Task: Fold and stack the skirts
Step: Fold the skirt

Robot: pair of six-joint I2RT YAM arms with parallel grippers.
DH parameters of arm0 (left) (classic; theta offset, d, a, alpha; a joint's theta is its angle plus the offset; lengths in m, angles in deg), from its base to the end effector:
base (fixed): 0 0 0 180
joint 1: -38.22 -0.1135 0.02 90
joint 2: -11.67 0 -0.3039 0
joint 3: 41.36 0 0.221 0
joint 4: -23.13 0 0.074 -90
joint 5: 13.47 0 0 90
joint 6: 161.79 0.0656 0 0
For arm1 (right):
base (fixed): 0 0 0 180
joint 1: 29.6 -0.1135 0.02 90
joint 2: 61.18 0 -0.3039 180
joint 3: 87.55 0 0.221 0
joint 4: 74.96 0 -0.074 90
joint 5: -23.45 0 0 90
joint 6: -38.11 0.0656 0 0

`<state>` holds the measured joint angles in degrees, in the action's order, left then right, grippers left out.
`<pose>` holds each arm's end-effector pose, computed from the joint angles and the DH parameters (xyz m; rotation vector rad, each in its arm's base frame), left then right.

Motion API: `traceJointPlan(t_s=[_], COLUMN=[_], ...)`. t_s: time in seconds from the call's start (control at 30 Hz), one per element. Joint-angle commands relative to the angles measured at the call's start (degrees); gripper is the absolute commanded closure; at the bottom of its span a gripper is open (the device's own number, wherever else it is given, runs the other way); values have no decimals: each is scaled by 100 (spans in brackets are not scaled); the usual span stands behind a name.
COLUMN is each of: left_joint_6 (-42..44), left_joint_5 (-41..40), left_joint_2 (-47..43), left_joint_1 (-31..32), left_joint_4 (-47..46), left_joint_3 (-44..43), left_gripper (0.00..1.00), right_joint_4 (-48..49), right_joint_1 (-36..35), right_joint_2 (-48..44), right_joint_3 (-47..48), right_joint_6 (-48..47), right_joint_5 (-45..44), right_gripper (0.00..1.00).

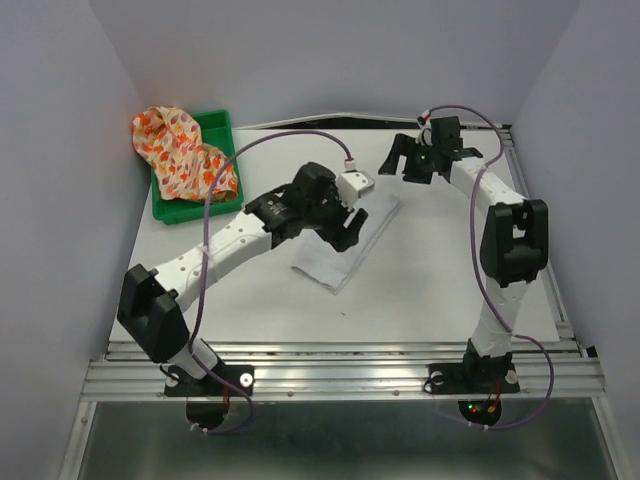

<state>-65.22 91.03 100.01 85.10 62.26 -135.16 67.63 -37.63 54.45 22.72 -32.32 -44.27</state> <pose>0.2243 -0.2635 0.3621 1.1289 1.9072 -0.6720 0.4623 0.0903 0.2754 0.0348 2.3489 0.6917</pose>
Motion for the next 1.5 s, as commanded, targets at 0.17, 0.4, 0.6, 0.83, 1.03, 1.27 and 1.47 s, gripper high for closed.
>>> traceJointPlan(t_s=[0.17,0.4,0.6,0.83,1.03,1.27,1.47], left_joint_6=[389,451,320,642,1354,3041,4737], left_joint_5=[2170,2286,1847,1900,102,-1028,-1003], left_joint_2=[491,1019,1721,1223,-937,-1485,-1907], left_joint_1=[-2173,-2279,-2279,-1860,-726,-275,-64], left_joint_4=[80,-526,-414,96,-271,-781,-2168], left_joint_3=[447,1412,1687,1678,1993,2740,3988], left_gripper=[54,61,76,69,24,22,31], right_joint_4=[178,372,-356,-1419,-1983,-1940,-1808], right_joint_1=[-971,-1218,-1218,-1218,-1218,-1403,-1579], right_joint_2=[-42,617,1189,1418,972,390,574], right_joint_3=[-389,-944,-647,303,717,208,-354], right_joint_6=[371,4,-752,-1780,-2344,-2248,-1993], right_joint_5=[2121,2737,2352,1868,2271,2508,2887], right_gripper=[16,17,22,24,28,44,57])
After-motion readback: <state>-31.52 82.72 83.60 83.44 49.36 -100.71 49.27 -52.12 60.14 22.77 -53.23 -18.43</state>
